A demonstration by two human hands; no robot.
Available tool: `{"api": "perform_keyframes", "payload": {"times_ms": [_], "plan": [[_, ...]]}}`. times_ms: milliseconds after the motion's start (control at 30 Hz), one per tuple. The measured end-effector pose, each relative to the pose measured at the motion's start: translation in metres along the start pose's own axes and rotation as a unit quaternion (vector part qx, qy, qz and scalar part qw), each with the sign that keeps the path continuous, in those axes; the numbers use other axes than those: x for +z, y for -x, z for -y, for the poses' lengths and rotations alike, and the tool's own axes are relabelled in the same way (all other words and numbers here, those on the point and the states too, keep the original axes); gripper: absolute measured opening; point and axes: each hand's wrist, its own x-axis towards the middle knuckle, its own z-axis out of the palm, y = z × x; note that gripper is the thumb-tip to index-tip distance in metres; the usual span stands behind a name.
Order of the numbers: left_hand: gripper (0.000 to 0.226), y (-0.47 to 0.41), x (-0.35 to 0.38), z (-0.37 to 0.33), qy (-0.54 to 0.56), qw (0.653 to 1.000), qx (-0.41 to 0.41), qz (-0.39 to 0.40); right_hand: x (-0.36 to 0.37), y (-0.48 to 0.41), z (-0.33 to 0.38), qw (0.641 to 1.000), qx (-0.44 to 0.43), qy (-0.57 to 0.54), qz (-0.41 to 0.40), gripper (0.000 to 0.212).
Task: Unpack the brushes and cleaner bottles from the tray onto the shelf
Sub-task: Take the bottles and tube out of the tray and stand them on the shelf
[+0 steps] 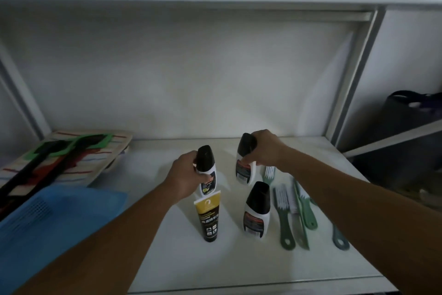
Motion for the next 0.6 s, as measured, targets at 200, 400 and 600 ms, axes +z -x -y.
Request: {"api": "perform_keyframes", "payload": {"times_ms": [200, 400, 600], "plan": [[0.052, -0.001, 0.006, 0.01, -0.005, 1.0, -0.011, -0.013, 0.018, -0.003, -0.011, 0.998, -0.015, 0.052, 0.028, 0.035], [0.059, 0.001, 0.001, 0.011, -0.013, 1.0, -0.019, 0.009, 0.014, -0.002, -0.017, 0.998, -0.005, 0.046, 0.036, 0.036], [0.053, 0.021, -0.028, 0.003, 0.027, 0.991, -0.033, -0.129, -0.022, 0.03, -0.031, 0.998, -0.047, 0.043, -0.008, 0.058]]}}
